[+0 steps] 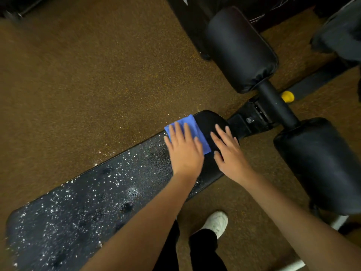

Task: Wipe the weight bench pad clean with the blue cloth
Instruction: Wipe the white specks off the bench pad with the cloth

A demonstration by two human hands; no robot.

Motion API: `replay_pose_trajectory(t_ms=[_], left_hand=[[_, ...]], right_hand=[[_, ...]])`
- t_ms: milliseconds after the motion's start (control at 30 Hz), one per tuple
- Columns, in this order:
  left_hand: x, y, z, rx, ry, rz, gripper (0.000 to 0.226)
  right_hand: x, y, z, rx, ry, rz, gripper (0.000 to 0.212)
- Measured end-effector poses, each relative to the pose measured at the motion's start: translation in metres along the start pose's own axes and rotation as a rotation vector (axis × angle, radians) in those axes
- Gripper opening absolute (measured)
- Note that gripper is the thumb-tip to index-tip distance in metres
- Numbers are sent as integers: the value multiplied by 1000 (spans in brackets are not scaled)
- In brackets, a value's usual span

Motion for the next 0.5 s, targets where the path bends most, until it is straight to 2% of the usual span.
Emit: replay_pose_trajectory(t_ms=[200,300,500], left_hand=[[9,-13,28,-10,-216,-150,66],[13,-29,27,-41,-224,-90,64],[1,-36,21,45,-167,-63,58]], right_hand=[[0,4,18,-15,88,32,65],[-4,4,20,-1,113,65,63],[-2,5,21,-24,164,78,64]])
Point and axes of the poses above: each hand's wrist, its own y-axis away from the middle knuckle, its own z-axis out of the palm, x = y × z, the point moved 4 cm from there along -y, towards the middle knuckle
